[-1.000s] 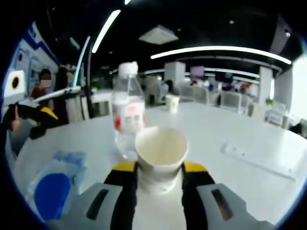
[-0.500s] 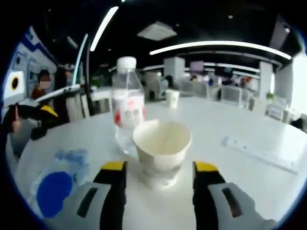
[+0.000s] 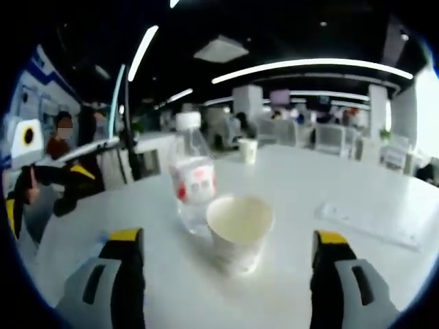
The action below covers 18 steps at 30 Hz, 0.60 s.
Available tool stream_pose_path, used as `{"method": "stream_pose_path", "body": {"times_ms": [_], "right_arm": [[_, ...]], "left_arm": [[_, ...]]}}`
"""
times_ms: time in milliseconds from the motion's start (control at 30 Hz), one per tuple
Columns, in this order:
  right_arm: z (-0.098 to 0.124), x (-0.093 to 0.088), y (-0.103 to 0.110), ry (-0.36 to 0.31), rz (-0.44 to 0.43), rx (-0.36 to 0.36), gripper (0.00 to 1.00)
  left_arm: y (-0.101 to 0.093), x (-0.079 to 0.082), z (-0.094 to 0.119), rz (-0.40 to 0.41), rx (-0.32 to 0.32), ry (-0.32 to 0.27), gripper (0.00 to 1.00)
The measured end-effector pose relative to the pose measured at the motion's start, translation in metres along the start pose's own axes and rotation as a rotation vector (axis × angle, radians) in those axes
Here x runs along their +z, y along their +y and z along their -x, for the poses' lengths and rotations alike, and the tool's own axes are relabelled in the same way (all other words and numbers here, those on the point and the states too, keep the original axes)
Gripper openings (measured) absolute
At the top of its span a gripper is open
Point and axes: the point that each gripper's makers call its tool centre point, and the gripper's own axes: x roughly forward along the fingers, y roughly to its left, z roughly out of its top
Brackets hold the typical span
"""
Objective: Arrange the tabletop items into an orderly group along one side of the table until the central work area is clear of visible clutter.
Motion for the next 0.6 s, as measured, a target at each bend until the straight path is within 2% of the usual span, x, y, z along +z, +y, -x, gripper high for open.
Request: {"method": "stream_pose_path", "body": {"times_ms": [367,600], "right_arm": [[0.036,0.014,0.009,0.004,0.009,0.002,1.0],[0.061,0.014,0.01,0.014,0.001,-0.016,1.0]], "left_arm": [[-0.009,0.008,0.004,-0.014,0.005,0.022,0.99],[-0.019,0.011,0.004,-0.022,-0.005,0.032,0.99]]}}
